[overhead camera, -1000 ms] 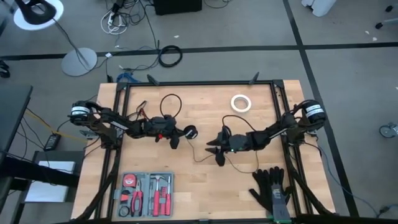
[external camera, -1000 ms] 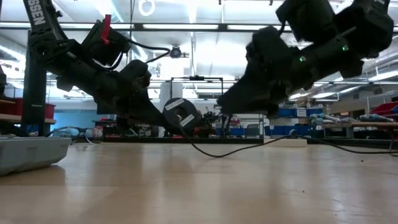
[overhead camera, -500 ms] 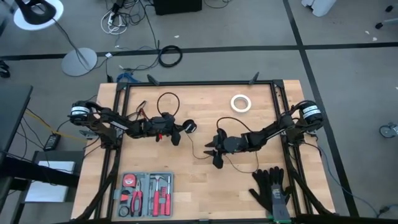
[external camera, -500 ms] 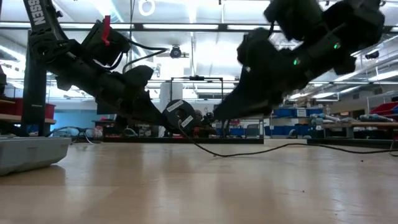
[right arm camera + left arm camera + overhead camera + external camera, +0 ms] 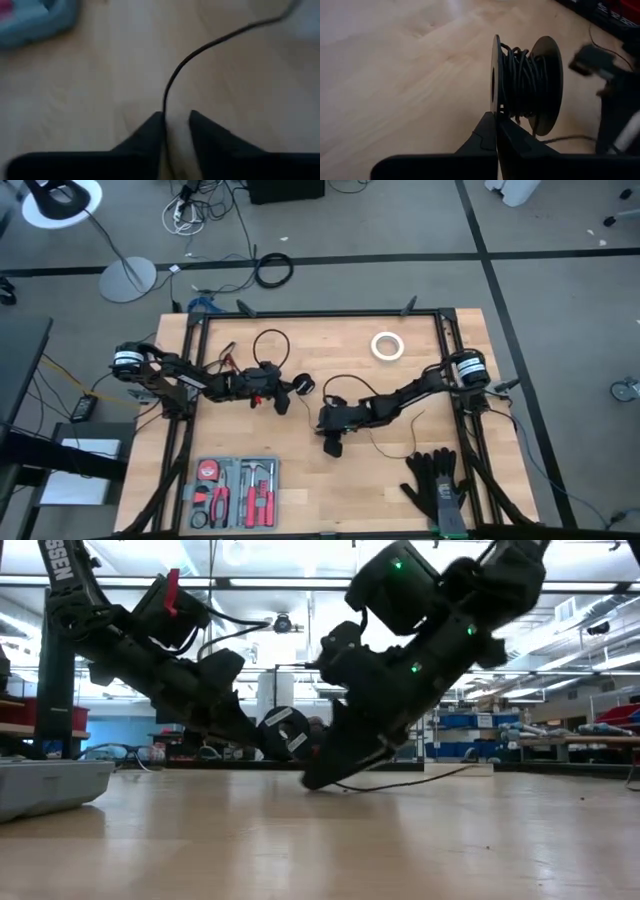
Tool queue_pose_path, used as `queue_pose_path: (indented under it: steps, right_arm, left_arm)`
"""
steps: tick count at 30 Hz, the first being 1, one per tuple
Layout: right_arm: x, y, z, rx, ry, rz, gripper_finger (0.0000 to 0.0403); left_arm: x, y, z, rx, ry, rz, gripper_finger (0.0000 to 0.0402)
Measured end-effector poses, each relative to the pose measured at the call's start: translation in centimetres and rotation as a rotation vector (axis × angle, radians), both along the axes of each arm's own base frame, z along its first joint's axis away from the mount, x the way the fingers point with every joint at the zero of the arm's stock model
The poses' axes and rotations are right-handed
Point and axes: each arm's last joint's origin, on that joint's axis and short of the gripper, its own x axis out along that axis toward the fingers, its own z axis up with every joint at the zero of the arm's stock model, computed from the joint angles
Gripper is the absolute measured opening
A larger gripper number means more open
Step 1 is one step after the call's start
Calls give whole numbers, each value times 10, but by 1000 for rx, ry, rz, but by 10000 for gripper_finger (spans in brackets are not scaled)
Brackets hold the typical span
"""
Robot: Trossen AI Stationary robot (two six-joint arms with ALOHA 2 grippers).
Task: Coil cords
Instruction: Coil the black wire on the black spool
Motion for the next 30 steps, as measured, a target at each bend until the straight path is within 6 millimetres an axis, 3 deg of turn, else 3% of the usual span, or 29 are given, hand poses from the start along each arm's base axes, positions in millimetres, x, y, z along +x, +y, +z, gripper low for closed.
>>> queue_pose_path:
  steps: [3,7,14,21,26,30]
  right_arm:
    - [-8,-2,9,-16,73,-1,17]
    - [-21,-5,22,-31,158,-32,11]
    - [-33,-24,24,7,312,-122,4]
    - [-26,-48,35,-20,209,-152,2]
    - [-15,-65,44,65,110,-175,1]
    - [-2,-64,57,84,-69,-122,1]
  left_arm:
    - [0,-1,0,-8,-1,-18,0]
    - [1,-2,1,-34,-15,-77,0]
    - [5,-7,8,-62,-93,-269,0]
    - [-1,-8,-6,-81,99,-269,0]
    - [9,-6,-1,-58,168,-222,0]
    - [17,-3,6,-16,204,-184,0]
